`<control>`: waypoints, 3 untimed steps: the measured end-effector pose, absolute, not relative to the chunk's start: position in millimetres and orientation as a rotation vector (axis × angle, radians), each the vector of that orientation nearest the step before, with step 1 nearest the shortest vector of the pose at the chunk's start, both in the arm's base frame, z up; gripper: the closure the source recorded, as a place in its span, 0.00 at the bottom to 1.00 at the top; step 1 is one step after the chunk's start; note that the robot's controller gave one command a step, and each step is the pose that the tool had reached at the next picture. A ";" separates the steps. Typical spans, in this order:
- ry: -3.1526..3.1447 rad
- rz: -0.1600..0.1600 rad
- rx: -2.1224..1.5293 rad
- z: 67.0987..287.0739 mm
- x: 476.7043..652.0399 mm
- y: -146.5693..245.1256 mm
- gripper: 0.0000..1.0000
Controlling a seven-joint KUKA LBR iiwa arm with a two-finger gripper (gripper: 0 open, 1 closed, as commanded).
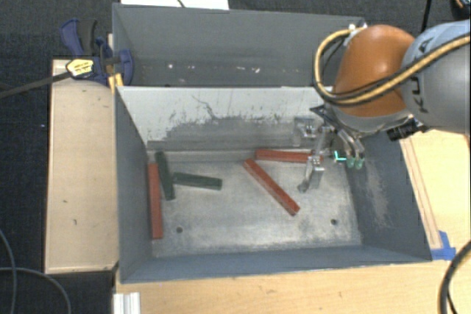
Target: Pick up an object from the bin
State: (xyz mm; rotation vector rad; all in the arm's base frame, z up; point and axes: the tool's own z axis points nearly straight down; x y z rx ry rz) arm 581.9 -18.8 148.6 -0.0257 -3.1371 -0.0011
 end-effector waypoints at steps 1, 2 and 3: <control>-3.132 0.000 -0.205 68.1 565.5 -2.8 0.00; -3.081 0.000 -0.612 70.1 539.7 6.4 0.00; -3.126 0.000 -0.374 70.5 551.8 -23.9 0.00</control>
Offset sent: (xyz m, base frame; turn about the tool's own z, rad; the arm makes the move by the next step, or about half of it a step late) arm -0.0157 0.0156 -0.0786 0.1142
